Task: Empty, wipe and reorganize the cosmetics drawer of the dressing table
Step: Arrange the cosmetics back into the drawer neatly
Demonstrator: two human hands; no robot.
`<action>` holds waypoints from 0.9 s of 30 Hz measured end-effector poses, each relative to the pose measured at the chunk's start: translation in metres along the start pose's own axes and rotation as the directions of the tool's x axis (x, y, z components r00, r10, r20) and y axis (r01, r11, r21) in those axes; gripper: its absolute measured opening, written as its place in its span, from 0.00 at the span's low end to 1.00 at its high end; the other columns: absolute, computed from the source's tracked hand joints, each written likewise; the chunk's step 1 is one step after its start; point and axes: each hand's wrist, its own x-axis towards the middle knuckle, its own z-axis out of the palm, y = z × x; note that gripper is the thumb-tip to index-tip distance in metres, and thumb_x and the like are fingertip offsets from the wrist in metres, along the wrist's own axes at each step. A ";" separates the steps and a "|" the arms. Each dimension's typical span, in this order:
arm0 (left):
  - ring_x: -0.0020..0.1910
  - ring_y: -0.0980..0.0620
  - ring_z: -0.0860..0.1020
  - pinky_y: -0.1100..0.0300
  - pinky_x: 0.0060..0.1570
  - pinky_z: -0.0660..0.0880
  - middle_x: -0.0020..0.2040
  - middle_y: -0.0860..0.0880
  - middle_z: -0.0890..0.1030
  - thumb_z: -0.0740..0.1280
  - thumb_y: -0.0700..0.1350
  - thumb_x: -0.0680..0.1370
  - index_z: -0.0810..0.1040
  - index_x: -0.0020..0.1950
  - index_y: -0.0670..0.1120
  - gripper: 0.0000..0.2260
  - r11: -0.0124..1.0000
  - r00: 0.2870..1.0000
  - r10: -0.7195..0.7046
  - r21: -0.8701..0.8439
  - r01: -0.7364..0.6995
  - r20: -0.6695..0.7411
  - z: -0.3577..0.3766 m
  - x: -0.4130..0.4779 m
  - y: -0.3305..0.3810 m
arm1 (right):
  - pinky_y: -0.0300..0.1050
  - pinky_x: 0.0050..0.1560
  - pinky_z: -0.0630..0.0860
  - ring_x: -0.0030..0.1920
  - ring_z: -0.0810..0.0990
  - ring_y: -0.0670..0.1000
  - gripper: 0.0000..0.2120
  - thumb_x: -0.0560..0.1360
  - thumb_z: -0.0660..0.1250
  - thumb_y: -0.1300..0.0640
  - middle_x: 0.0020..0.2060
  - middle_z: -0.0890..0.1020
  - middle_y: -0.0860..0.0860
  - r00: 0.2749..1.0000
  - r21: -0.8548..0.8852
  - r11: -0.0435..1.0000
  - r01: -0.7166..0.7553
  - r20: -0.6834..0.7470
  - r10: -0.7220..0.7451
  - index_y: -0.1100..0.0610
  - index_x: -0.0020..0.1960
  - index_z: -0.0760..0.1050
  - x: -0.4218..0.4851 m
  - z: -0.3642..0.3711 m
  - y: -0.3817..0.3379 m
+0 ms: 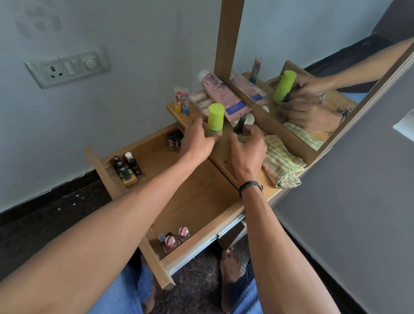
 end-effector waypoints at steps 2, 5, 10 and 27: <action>0.60 0.45 0.74 0.51 0.57 0.72 0.62 0.45 0.73 0.74 0.50 0.76 0.72 0.64 0.42 0.22 0.999 0.999 0.032 0.008 -0.032 -0.035 -0.012 -0.015 -0.006 | 0.50 0.54 0.78 0.50 0.81 0.50 0.12 0.72 0.71 0.53 0.51 0.84 0.48 0.999 0.013 1.000 0.017 0.030 -0.018 0.54 0.55 0.80 -0.004 -0.003 -0.003; 0.58 0.45 0.74 0.53 0.56 0.72 0.61 0.43 0.74 0.75 0.50 0.75 0.73 0.64 0.39 0.24 0.998 0.998 0.034 0.047 -0.031 -0.059 -0.034 -0.040 -0.022 | 0.54 0.51 0.81 0.48 0.82 0.50 0.09 0.72 0.73 0.52 0.48 0.84 0.46 0.989 0.053 0.997 0.061 0.133 -0.067 0.50 0.52 0.79 -0.012 -0.009 -0.007; 0.50 0.51 0.73 0.58 0.46 0.66 0.52 0.50 0.76 0.74 0.53 0.75 0.74 0.62 0.43 0.22 0.993 0.996 0.009 0.115 0.001 -0.089 -0.076 -0.080 -0.057 | 0.50 0.50 0.80 0.46 0.81 0.42 0.07 0.71 0.74 0.50 0.46 0.83 0.40 0.968 0.106 0.984 0.143 0.194 -0.162 0.47 0.47 0.79 -0.046 -0.011 -0.013; 0.47 0.51 0.76 0.57 0.41 0.67 0.50 0.48 0.81 0.72 0.60 0.73 0.75 0.56 0.45 0.22 0.954 0.980 0.002 0.293 0.058 -0.200 -0.096 -0.101 -0.094 | 0.45 0.54 0.79 0.53 0.83 0.51 0.12 0.75 0.73 0.54 0.54 0.85 0.50 0.922 -0.185 0.981 0.054 0.386 0.022 0.52 0.58 0.80 -0.108 0.045 0.025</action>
